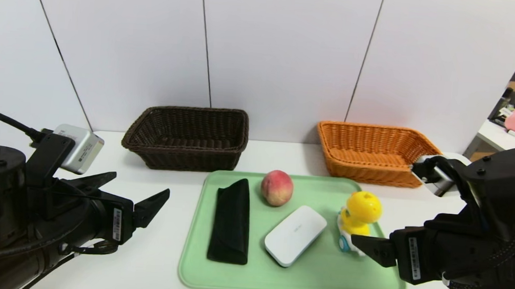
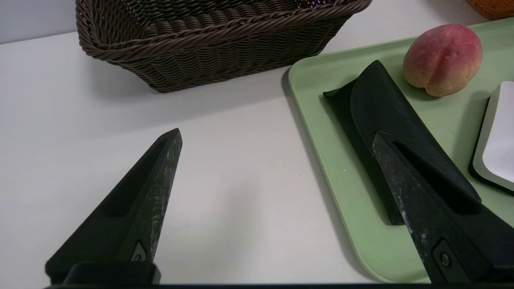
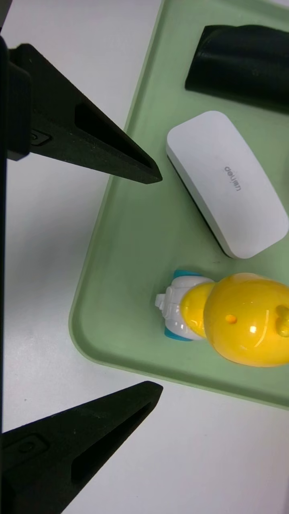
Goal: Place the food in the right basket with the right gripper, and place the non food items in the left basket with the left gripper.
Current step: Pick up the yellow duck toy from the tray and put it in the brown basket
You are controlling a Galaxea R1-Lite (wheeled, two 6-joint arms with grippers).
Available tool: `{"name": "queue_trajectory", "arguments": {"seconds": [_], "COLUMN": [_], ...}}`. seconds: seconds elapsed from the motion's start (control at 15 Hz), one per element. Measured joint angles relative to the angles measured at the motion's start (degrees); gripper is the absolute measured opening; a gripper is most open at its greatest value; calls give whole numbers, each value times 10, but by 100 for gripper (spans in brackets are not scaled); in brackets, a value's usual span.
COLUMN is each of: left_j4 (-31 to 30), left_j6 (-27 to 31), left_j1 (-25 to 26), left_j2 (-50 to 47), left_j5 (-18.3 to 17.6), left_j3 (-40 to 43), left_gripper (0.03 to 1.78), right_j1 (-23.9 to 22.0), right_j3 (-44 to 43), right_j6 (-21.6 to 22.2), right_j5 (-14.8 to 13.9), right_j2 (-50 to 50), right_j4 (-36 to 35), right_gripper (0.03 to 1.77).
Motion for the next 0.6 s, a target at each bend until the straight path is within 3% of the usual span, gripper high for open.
{"name": "queue_trajectory", "arguments": {"seconds": [0.6], "left_j4": [1], "left_j6": [0], "left_j1": [-3], "left_j2": [1], "left_j5": [3], "left_j3": [1], "left_gripper": [169], "right_j1": [-1], "right_j3": [12], "right_j6": [3], "right_j5": [3], "right_j2": [30], "right_j4": [-1], "right_gripper": [170]}}
